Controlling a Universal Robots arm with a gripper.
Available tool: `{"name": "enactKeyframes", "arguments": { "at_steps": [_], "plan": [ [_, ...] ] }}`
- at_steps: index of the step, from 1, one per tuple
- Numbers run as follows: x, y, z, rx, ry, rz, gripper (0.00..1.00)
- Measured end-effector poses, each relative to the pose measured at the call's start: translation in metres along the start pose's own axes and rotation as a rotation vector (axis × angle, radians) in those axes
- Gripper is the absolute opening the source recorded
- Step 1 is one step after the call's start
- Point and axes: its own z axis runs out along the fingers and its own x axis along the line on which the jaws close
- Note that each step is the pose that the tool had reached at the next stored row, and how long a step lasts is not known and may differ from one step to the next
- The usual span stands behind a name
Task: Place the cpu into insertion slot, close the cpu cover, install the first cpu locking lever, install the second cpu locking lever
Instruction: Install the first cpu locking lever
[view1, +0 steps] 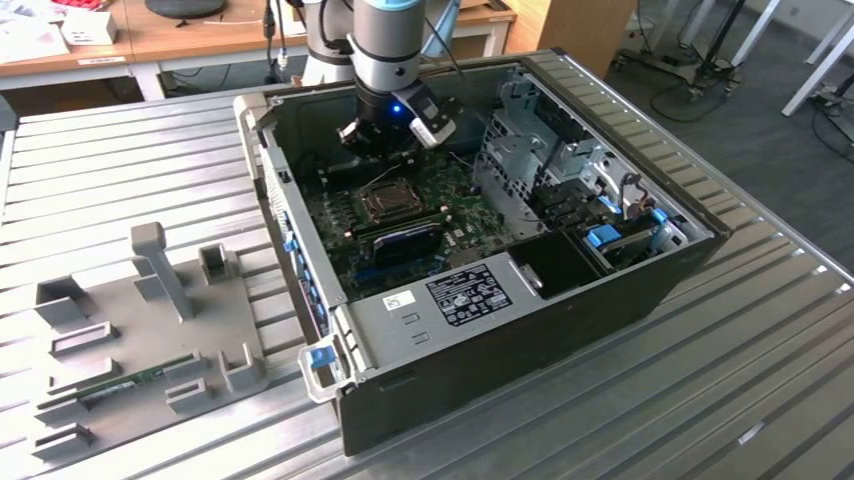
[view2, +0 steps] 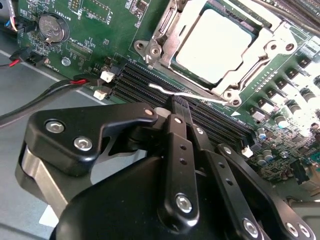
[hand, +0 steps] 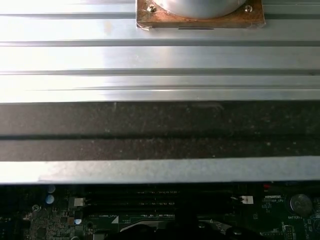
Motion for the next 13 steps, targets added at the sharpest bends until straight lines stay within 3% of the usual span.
{"name": "enactKeyframes", "arguments": {
  "at_steps": [4, 9, 13],
  "plan": [
    [0.0039, 0.0004, -0.0002, 0.0000, -0.0052, -0.001, 0.10],
    [0.0110, 0.0024, -0.0004, -0.0004, -0.0182, -0.004, 0.10],
    [0.0116, 0.0043, -0.0021, -0.0005, -0.0210, -0.004, 0.10]
  ]
}}
